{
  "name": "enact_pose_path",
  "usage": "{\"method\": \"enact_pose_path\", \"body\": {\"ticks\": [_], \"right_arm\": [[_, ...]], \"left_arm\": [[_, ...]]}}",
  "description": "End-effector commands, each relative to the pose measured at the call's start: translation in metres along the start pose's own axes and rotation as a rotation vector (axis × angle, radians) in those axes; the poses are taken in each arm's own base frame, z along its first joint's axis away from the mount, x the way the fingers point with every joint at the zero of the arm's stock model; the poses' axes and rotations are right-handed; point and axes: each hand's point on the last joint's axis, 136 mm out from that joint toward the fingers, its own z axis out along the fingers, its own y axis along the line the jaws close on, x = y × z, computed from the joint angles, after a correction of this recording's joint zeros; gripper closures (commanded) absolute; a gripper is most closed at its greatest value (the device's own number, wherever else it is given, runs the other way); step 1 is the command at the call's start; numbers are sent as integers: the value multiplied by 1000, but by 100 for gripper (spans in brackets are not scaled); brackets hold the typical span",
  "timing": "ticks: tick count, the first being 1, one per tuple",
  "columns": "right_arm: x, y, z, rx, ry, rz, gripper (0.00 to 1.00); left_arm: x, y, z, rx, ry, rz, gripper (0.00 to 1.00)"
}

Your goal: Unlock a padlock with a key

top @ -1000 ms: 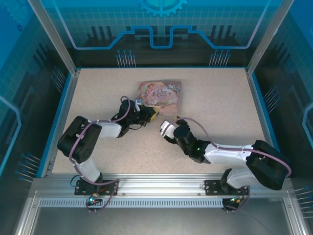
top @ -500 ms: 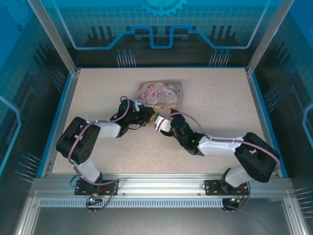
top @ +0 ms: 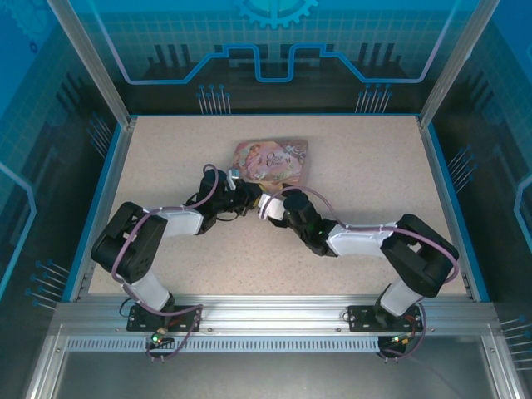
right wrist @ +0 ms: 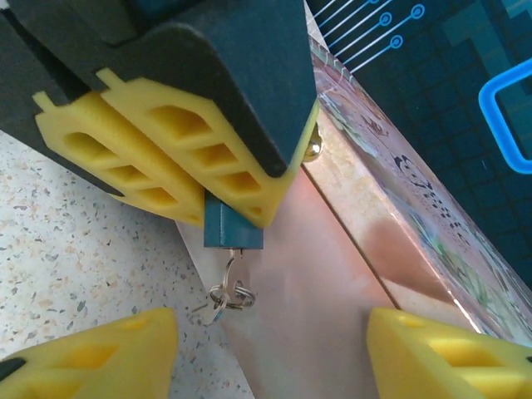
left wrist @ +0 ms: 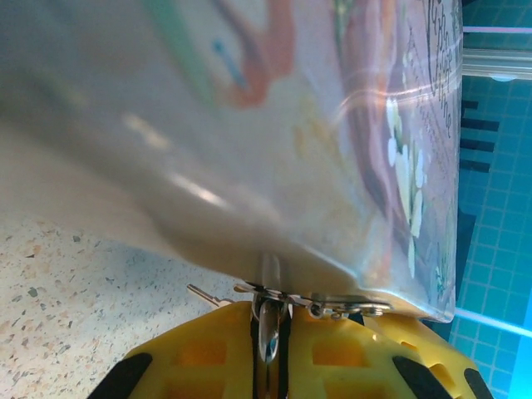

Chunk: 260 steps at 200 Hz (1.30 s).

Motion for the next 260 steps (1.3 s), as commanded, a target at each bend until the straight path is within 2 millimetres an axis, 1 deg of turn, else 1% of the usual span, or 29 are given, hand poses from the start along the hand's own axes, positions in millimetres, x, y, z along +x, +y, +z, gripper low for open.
{"method": "enact_pose_path", "body": {"ticks": [1, 37, 98, 153, 183, 203, 219, 240, 243, 249, 260], "right_arm": [[-12, -7, 7, 12, -39, 25, 45], [-12, -6, 8, 5, -37, 38, 56], [-13, 0, 11, -13, -34, 31, 72], [-14, 10, 11, -37, -28, 20, 100], [-16, 18, 9, -64, -33, 25, 100], [-19, 22, 5, -112, -46, 77, 100], [-24, 27, 0, -196, -56, 170, 100], [-31, 40, -5, -345, -56, 304, 100], [-29, 44, -7, -377, -42, 315, 100], [-32, 48, -8, -425, -41, 348, 100], [-32, 58, -12, -499, -29, 411, 100]], "left_arm": [[9, -11, -7, 26, 31, -19, 100], [9, -10, -6, 25, 32, -22, 100], [9, -8, -6, 23, 32, -27, 100], [8, -5, -5, 18, 31, -32, 100], [9, -5, -4, 17, 35, -33, 100], [9, -3, -4, 14, 37, -30, 100], [9, -1, -4, 11, 34, -25, 100], [10, 3, -4, 8, 32, -26, 100], [10, 4, -3, 6, 34, -26, 100], [10, 5, -3, 8, 35, -25, 100], [11, 7, -1, 2, 40, -22, 100]]}}
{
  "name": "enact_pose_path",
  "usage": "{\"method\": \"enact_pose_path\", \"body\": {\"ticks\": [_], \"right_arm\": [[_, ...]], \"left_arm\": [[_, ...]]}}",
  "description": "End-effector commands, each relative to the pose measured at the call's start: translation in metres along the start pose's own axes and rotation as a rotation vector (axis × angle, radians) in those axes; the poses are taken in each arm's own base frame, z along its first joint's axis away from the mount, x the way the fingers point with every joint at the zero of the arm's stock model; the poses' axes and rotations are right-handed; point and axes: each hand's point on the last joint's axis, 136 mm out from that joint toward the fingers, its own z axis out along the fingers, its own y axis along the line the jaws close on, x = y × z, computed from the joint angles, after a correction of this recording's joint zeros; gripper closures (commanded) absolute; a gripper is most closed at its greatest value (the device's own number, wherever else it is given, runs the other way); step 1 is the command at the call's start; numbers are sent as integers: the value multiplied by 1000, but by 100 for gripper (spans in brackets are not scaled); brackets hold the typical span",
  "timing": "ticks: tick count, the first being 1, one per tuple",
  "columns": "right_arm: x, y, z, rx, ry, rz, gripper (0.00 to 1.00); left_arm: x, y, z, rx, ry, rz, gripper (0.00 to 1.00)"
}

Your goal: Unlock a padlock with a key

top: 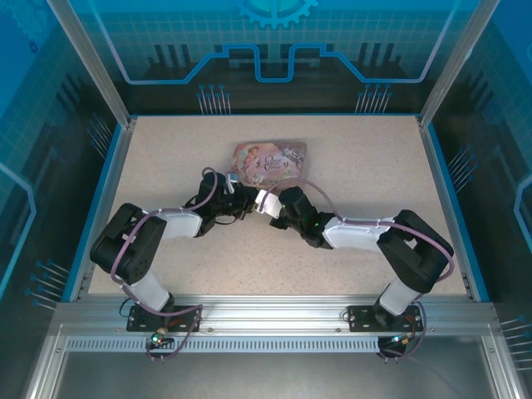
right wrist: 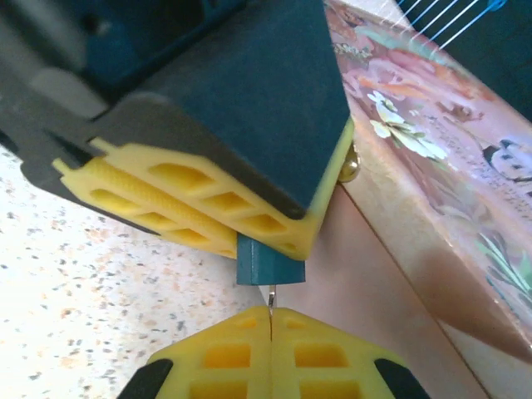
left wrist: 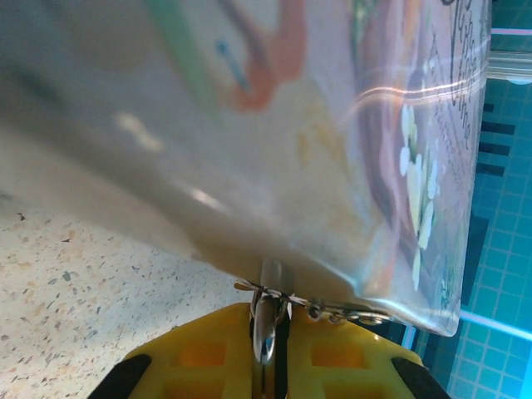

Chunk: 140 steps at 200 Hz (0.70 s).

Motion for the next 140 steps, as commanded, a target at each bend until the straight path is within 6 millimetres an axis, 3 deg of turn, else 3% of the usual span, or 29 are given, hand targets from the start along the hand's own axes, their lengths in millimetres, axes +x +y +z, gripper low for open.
{"method": "enact_pose_path", "body": {"ticks": [1, 12, 57, 84, 113, 140], "right_arm": [[-19, 38, -11, -278, -37, 195, 100], [-34, 39, -13, -345, -74, 267, 100], [-41, 39, -16, -595, -138, 578, 100], [-41, 40, -12, -645, -139, 660, 100], [-28, 44, -3, -630, -82, 703, 100], [1, 16, -15, -469, -68, 700, 97]], "left_arm": [[7, -7, 2, 34, 35, -6, 100], [9, -4, 5, 29, 43, -1, 100], [11, 15, 12, -3, 43, -7, 100], [13, 22, 15, -3, 42, -14, 100], [14, 24, 20, 3, 41, -29, 100], [11, 28, 17, -17, 21, -25, 100]]}}
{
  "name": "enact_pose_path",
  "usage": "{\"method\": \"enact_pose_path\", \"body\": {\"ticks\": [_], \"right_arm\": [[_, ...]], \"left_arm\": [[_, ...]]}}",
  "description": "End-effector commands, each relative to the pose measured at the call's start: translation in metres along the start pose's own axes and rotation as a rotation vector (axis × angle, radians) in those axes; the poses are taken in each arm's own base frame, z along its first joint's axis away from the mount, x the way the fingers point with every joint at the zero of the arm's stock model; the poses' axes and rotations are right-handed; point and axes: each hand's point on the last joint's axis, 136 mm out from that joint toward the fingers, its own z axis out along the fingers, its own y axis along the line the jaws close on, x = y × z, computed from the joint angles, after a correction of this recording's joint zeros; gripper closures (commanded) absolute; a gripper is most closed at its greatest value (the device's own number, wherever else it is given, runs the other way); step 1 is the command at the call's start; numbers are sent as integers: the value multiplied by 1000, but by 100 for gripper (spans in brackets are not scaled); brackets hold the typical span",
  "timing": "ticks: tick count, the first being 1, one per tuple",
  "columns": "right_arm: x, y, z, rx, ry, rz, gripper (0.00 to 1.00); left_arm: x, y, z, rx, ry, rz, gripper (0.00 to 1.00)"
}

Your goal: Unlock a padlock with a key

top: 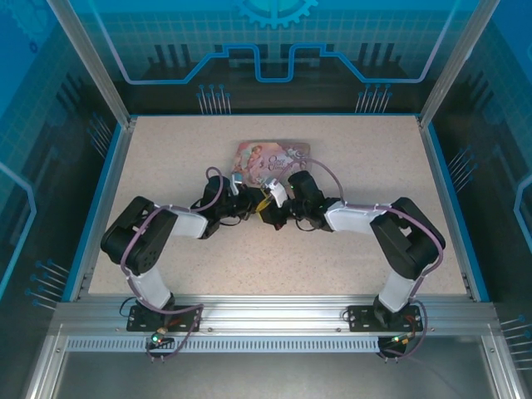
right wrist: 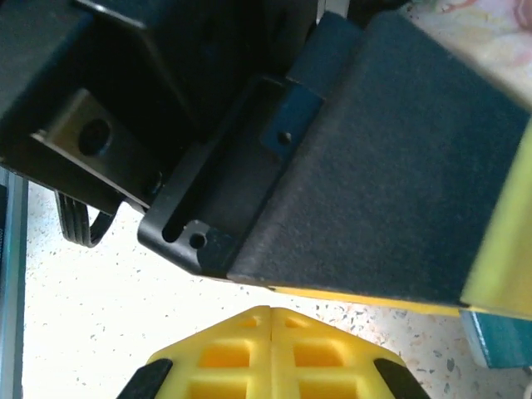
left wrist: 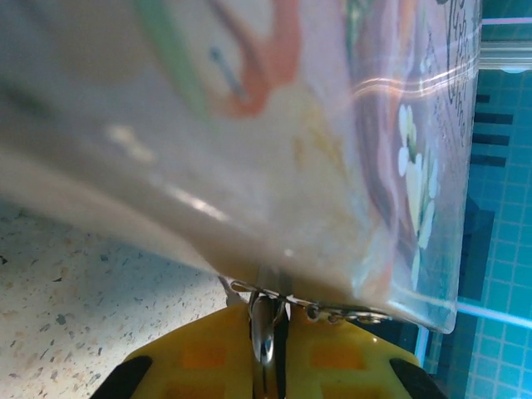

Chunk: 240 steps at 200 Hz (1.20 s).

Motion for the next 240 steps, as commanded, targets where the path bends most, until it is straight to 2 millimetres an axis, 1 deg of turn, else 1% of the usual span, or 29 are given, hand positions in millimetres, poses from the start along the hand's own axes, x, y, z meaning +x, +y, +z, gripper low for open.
{"method": "enact_pose_path", "body": {"ticks": [1, 5, 8, 12, 43, 63, 79, 92, 105, 120, 123, 139, 162, 198, 240], "right_arm": [[-2, -17, -27, 81, -44, 23, 96], [-5, -19, -31, 99, -50, 7, 91], [0, -21, -34, 116, -32, 4, 87], [1, -23, -37, 135, -26, -11, 84], [7, -35, -61, 274, -7, -118, 59], [13, -43, -66, 347, 19, -186, 49], [17, -45, -63, 395, 40, -266, 46], [18, -41, -58, 422, 47, -344, 43], [16, -37, -51, 456, 50, -419, 41], [13, -37, -48, 527, 59, -497, 39], [8, -36, -47, 544, 39, -519, 39], [0, -33, -45, 614, 27, -611, 38], [-7, -32, -41, 677, 29, -704, 37], [-8, -39, -31, 725, 59, -781, 37], [-15, -45, -23, 747, 47, -794, 38]], "left_arm": [[12, 20, 0, -56, 36, -86, 100], [12, 21, 0, -60, 38, -86, 100], [13, 21, 0, -61, 38, -84, 100], [13, 22, 0, -62, 38, -86, 100], [11, 20, 1, -62, 34, -91, 100], [11, 17, -2, -61, 28, -91, 100], [11, 12, -3, -62, 32, -87, 100], [11, 10, -4, -63, 34, -86, 100], [12, 7, -5, -64, 36, -83, 100], [12, 5, -6, -66, 37, -81, 100], [12, 4, -7, -64, 38, -81, 100], [13, 2, -7, -65, 43, -84, 100], [14, 0, -7, -58, 51, -91, 100], [15, -2, -10, -53, 50, -91, 100], [16, -4, -11, -45, 55, -94, 100]]}}
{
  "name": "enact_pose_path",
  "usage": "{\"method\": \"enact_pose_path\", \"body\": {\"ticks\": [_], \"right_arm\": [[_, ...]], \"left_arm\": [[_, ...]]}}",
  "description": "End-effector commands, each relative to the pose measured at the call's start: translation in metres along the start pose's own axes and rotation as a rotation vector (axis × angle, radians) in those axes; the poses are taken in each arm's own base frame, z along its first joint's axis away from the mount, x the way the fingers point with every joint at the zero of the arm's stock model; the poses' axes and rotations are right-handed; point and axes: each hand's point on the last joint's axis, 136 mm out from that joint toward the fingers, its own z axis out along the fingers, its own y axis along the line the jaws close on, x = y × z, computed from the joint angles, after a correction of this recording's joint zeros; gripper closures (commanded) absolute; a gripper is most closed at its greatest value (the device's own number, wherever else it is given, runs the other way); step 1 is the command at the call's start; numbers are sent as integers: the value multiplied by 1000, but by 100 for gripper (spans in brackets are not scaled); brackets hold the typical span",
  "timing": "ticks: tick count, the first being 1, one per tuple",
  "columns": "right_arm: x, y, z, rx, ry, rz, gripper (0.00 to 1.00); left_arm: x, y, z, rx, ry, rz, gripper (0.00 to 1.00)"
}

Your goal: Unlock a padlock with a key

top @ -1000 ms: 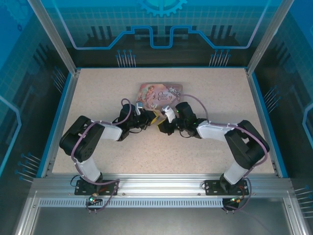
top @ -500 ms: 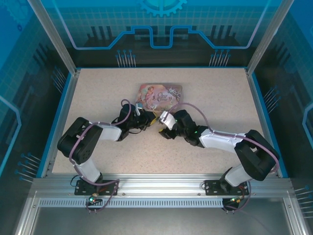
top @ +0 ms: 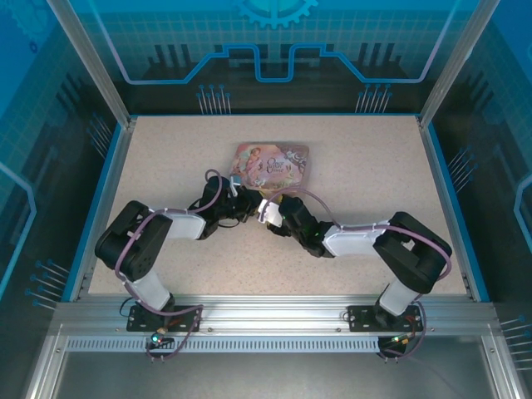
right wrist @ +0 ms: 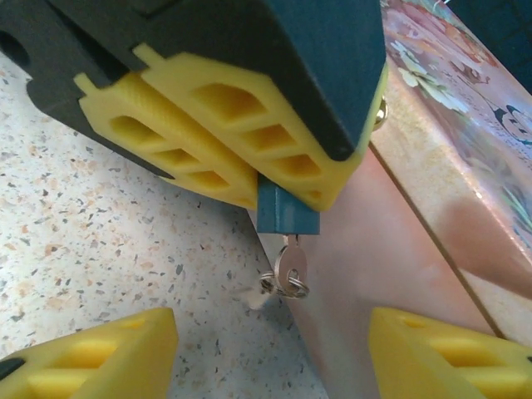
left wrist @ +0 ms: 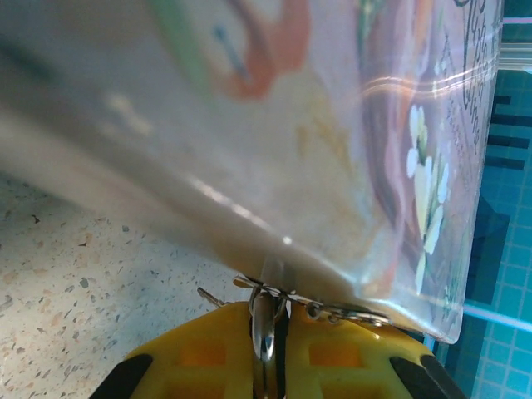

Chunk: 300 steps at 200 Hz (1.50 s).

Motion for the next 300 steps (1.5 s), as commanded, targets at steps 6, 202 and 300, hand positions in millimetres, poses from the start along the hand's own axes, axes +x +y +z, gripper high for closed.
{"method": "enact_pose_path", "body": {"ticks": [6, 202, 300], "right_arm": [[-22, -17, 6, 77, -54, -8, 38], [-26, -16, -12, 122, -103, -71, 34], [-35, -20, 5, 110, -117, -59, 51]], "left_arm": [[12, -7, -4, 7, 55, -64, 100], [10, -6, -2, 16, 51, -109, 100], [12, -8, -2, 29, 61, -114, 100]]}}
